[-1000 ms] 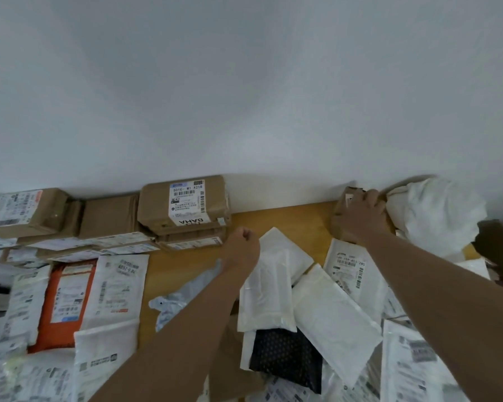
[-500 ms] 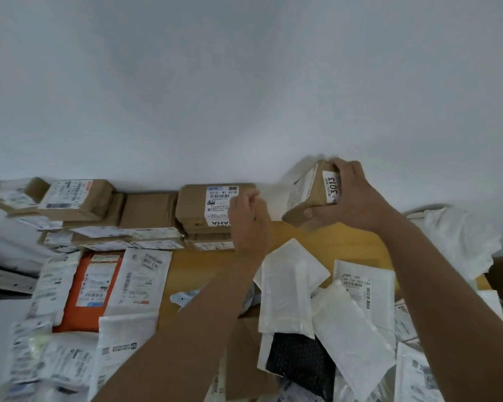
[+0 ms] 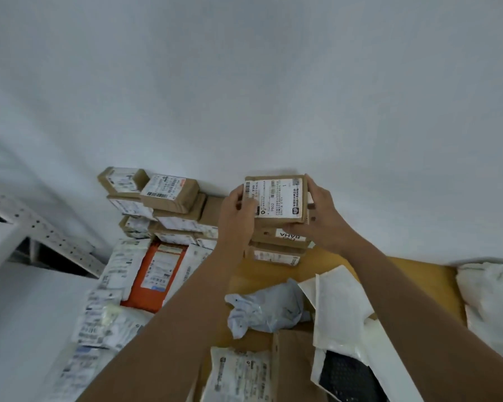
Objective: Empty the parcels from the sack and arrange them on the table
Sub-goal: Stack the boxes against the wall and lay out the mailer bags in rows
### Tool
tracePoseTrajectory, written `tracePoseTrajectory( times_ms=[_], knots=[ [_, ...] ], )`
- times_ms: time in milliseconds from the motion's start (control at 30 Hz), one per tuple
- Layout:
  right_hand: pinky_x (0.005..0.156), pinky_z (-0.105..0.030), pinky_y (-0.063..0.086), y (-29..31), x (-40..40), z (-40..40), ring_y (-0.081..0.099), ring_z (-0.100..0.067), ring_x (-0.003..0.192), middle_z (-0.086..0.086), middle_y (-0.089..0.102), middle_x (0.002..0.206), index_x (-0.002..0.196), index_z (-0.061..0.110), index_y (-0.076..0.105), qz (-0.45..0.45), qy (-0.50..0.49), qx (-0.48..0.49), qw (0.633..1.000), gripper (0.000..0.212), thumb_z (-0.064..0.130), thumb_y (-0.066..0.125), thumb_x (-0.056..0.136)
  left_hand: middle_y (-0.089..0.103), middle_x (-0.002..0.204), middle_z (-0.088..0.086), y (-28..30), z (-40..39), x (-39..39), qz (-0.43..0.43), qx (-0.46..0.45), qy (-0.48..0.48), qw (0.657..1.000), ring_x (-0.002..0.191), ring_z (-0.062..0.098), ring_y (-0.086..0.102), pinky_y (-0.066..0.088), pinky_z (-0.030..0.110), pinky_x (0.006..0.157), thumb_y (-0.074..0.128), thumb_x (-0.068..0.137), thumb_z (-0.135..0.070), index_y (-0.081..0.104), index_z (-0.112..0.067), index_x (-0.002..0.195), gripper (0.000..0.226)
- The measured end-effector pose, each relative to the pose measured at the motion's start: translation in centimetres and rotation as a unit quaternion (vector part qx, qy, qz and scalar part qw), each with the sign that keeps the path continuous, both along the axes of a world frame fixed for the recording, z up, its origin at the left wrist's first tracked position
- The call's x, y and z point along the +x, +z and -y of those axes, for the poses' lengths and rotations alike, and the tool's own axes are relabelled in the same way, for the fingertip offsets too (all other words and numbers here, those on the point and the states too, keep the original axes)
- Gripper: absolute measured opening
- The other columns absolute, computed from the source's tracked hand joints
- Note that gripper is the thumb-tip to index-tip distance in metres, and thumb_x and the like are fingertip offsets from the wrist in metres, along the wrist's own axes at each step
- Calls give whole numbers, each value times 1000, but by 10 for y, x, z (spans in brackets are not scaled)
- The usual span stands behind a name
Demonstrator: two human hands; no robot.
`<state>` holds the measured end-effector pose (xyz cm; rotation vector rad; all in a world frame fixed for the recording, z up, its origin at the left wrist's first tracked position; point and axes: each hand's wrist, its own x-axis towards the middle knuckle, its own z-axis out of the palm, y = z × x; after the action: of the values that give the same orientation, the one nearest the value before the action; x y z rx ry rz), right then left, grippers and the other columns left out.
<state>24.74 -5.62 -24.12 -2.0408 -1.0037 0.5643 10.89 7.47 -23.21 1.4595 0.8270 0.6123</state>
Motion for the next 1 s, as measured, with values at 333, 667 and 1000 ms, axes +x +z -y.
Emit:
tracePoseTrajectory(
  times_ms=[333, 667, 1000],
  knots=[
    [88, -18, 39, -26, -52, -111, 47, -10, 119, 3, 51, 137, 148, 16, 24, -65, -18, -3, 998, 92, 17, 82, 77, 59, 116, 0, -22, -95, -38, -140, 72, 22, 987, 100, 12, 57, 51, 25, 81, 49, 87, -31, 59, -24, 116, 31],
    [97, -34, 40, -54, -62, -147, 48, -22, 127, 0, 52, 138, 148, 17, 23, 41, -58, -59, 996, 96, 34, 82, 75, 59, 116, 10, -73, -126, -33, -260, 123, 6, 958, 114, 38, 55, 50, 61, 90, 28, 61, -55, 53, -17, 120, 75],
    [117, -55, 17, -66, -78, -100, 8, -29, 149, -9, 15, 161, 155, 13, 1, 117, -97, -179, 972, 110, 56, 69, 80, 17, 158, 10, -53, -71, -62, -229, 172, 68, 956, 144, 30, 14, 17, 48, 116, 53, 91, -23, 19, -15, 153, 71]
  ],
)
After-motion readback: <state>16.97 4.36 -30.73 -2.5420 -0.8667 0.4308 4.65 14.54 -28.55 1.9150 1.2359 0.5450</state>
